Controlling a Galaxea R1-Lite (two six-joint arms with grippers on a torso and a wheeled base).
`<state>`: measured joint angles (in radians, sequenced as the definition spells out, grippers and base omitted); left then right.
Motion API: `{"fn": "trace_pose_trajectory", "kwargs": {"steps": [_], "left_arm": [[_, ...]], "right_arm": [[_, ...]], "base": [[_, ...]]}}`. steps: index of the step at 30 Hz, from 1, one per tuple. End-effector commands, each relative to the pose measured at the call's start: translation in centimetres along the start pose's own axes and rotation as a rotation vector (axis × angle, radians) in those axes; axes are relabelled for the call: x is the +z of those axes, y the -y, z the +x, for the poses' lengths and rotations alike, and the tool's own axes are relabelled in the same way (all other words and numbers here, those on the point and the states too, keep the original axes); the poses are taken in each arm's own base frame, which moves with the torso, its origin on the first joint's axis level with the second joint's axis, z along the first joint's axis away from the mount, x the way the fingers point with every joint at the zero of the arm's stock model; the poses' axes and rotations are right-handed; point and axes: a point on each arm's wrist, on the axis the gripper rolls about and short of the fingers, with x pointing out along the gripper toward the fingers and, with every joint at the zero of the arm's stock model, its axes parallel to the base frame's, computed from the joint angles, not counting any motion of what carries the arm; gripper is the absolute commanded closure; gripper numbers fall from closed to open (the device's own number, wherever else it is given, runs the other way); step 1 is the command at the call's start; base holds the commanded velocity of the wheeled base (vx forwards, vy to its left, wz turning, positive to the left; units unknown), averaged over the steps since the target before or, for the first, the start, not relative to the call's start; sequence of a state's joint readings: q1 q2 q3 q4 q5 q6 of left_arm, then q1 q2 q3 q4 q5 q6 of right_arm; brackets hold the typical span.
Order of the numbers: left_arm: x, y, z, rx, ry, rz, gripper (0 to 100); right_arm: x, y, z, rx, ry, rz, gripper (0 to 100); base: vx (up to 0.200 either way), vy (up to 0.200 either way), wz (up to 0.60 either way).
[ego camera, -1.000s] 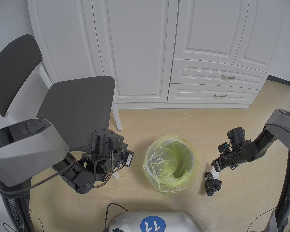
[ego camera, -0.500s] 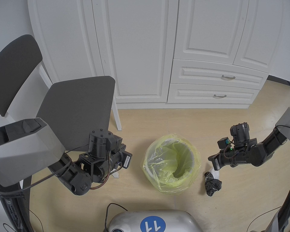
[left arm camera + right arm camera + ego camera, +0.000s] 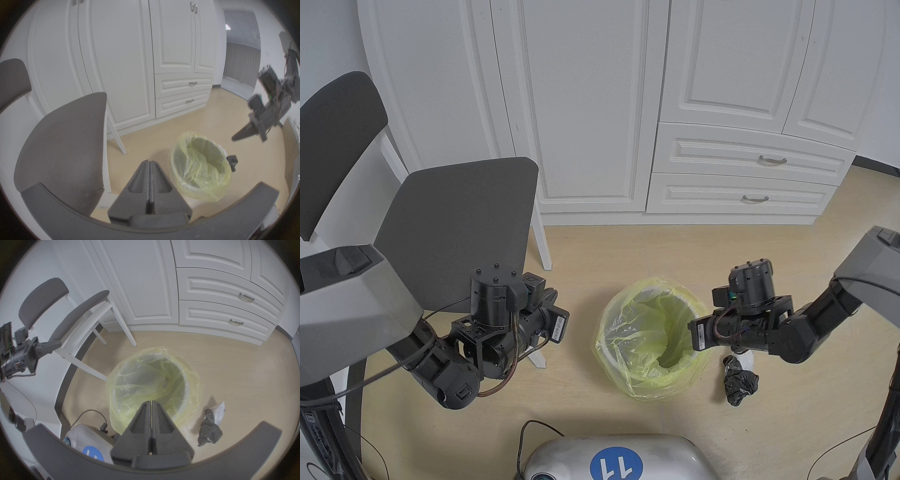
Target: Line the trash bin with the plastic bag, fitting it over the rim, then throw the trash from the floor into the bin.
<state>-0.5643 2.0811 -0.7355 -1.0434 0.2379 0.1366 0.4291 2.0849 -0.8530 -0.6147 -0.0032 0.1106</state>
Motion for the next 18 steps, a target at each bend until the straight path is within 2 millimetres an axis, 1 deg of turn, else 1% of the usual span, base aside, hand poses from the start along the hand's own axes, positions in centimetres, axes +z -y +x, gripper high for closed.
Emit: {"fn": "trace_pose_trajectory", "kwargs": {"steps": [1,4,5,6,8,9,10,12,18], "left_arm": [[-1.5,-0.3,-0.9,0.004,0.026,-0.007,100],[-2.6,-0.5,-1.8,0.008,0.019,-0.004,100],[-2.7,-0.5,-1.8,0.008,0.019,-0.004,100],[-3.0,-0.6,-2.2,0.010,0.025,0.000,100],[-3.2,-0.8,-2.5,0.016,0.042,-0.002,100],[-3.2,-0.8,-2.6,0.016,0.045,-0.001,100],[-3.2,-0.8,-2.6,0.016,0.055,-0.004,100],[-3.3,-0.7,-2.5,0.015,0.058,-0.002,100],[-3.4,-0.4,-2.1,-0.006,0.062,-0.002,100]], "right_arm": [[-2.7,-3.0,5.3,-0.033,-0.040,0.019,100],[-3.6,-4.1,7.0,-0.056,-0.039,0.031,100],[-3.6,-4.2,7.2,-0.056,-0.037,0.033,100],[-3.8,-4.6,7.7,-0.052,-0.034,0.041,100],[-3.9,-5.1,8.7,-0.050,-0.027,0.058,100],[-3.9,-5.2,8.9,-0.051,-0.024,0.062,100],[-4.3,-5.5,9.7,-0.061,-0.024,0.077,100],[-4.6,-6.1,10.6,-0.084,-0.016,0.087,100],[-5.7,-7.6,11.8,-0.081,-0.022,0.074,100]], "base": [[0.000,0.000,0.00],[0.000,0.000,0.00],[0.000,0.000,0.00],[0.000,0.000,0.00],[0.000,0.000,0.00],[0.000,0.000,0.00],[0.000,0.000,0.00],[0.000,0.000,0.00],[0.000,0.000,0.00]]}}
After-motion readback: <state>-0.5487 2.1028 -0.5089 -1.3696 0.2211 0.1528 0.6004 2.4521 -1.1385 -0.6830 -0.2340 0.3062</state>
